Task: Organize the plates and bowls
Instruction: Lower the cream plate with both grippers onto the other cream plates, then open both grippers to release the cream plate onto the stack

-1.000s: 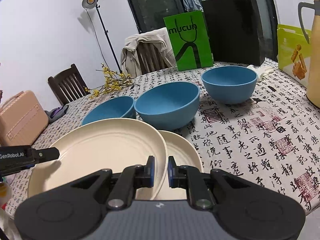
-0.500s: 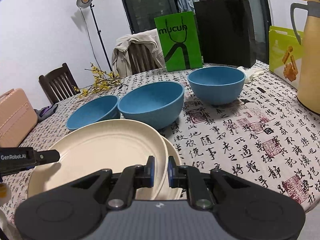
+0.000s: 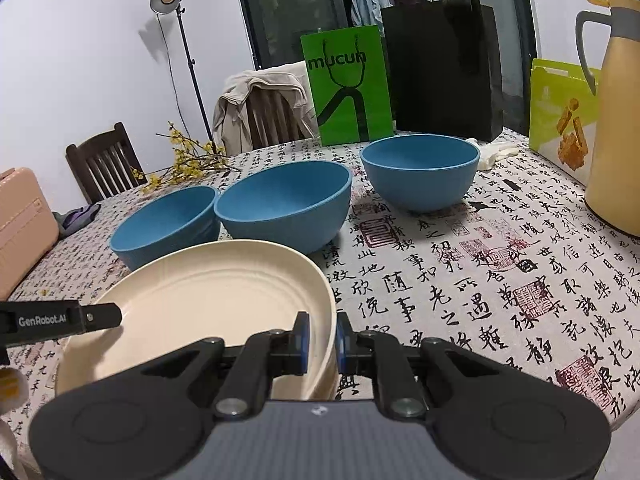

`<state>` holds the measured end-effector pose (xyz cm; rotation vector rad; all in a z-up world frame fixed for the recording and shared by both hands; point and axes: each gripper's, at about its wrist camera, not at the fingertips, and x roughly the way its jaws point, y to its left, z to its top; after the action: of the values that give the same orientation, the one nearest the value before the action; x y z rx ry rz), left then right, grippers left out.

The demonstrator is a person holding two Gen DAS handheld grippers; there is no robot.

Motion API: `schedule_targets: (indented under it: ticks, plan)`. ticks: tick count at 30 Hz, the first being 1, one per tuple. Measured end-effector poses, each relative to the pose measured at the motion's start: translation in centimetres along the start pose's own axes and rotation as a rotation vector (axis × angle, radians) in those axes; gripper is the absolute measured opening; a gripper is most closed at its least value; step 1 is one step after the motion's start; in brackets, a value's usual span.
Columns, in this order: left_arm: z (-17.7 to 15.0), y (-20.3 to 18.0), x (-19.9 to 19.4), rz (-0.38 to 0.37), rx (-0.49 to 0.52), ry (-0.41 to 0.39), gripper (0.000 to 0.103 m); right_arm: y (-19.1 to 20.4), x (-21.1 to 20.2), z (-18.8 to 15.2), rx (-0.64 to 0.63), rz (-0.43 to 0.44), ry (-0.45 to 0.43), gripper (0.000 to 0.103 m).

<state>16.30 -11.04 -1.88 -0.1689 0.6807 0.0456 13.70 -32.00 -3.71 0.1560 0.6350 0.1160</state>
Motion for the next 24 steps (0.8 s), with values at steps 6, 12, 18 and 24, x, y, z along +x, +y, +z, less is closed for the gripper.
schedule_targets:
  ticks: [6,12,18,24]
  plan:
    - [-0.4,-0.3,0.6,0.017,0.024,-0.010,0.020,0.2,0.5,-0.3,-0.026,-0.020,-0.006,0.013]
    - [-0.7,-0.2,1.1,0.023,0.028,-0.008,0.020,0.6,0.8,-0.7,-0.062,-0.037,-0.015,0.013]
    - [-1.1,-0.4,1.1,0.027,0.043,-0.030,0.020,0.7,1.2,-0.9,-0.084,-0.050,-0.022,0.013]
    - [-1.2,-0.2,1.4,0.027,0.036,-0.035,0.021,1.3,1.2,-1.2,-0.137,-0.069,-0.044,0.013]
